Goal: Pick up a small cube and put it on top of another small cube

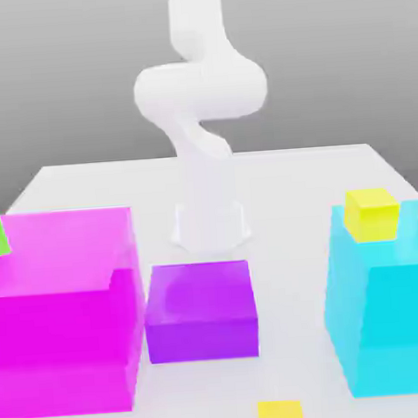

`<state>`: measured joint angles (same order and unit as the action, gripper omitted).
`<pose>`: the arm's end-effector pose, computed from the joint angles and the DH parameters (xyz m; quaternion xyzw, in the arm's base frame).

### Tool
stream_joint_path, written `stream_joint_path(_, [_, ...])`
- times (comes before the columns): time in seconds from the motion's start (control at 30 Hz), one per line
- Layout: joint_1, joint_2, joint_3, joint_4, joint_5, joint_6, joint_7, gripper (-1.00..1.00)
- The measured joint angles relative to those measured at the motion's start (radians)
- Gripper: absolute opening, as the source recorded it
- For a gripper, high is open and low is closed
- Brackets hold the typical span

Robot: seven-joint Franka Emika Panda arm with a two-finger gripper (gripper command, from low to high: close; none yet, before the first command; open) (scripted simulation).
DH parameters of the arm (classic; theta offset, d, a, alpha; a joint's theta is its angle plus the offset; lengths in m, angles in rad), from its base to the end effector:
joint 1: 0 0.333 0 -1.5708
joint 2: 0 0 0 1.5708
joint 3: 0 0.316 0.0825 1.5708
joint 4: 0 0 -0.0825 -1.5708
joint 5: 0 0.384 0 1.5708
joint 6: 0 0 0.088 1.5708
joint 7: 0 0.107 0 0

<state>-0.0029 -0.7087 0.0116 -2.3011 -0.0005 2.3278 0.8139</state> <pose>0.3797 0.0049 0.6805 -0.8586 0.3655 -0.3312 0.1398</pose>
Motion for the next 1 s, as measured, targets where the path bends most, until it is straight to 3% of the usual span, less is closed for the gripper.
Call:
stream_joint_path(0.57, [0.0, 0.622, 0.072, -0.008, -0.037, 0.189, 0.119, 0.0])
stream_joint_path(1.0, [0.046, 1.094, 0.07, -0.001, -0.07, 0.362, 0.205, 0.0])
